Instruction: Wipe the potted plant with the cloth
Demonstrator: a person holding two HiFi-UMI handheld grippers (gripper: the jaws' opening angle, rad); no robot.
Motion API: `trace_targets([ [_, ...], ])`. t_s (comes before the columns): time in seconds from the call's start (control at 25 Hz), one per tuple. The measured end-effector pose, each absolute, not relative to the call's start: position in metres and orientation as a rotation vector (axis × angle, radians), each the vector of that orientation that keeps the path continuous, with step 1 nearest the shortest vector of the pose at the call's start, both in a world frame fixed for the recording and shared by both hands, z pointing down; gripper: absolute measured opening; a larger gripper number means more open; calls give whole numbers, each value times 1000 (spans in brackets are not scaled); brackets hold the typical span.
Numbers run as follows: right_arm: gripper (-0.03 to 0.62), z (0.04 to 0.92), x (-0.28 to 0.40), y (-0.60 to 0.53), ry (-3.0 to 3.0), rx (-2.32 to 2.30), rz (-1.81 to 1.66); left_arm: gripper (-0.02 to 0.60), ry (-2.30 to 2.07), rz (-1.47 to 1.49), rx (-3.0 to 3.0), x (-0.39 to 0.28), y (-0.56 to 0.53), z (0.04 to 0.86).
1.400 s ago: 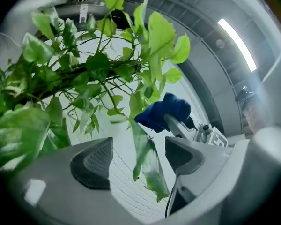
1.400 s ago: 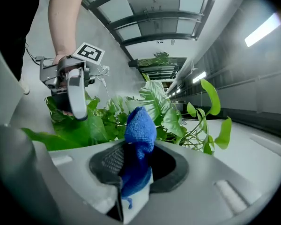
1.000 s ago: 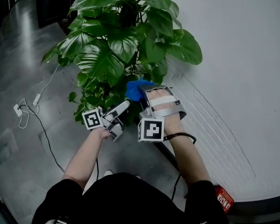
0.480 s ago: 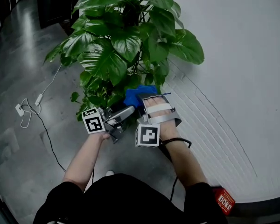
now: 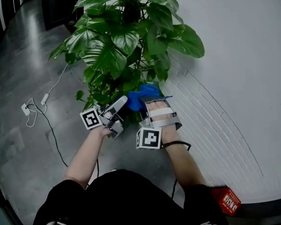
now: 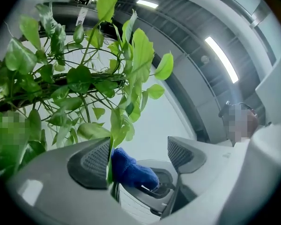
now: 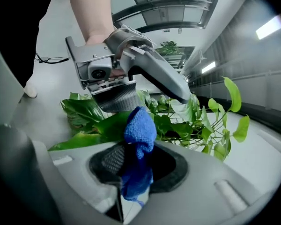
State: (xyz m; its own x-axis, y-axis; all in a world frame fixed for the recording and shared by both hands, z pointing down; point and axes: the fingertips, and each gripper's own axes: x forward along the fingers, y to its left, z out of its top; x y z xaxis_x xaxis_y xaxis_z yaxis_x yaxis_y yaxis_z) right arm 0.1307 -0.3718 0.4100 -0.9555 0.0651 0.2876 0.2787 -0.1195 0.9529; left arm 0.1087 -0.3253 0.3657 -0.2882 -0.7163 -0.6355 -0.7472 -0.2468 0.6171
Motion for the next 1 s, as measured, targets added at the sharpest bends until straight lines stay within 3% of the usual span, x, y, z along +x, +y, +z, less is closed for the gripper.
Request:
trace_targets([
  [1.0,106,438,219,-379,-1990,-499,-2195,376,2005,1668,-1733,154,-324,380],
])
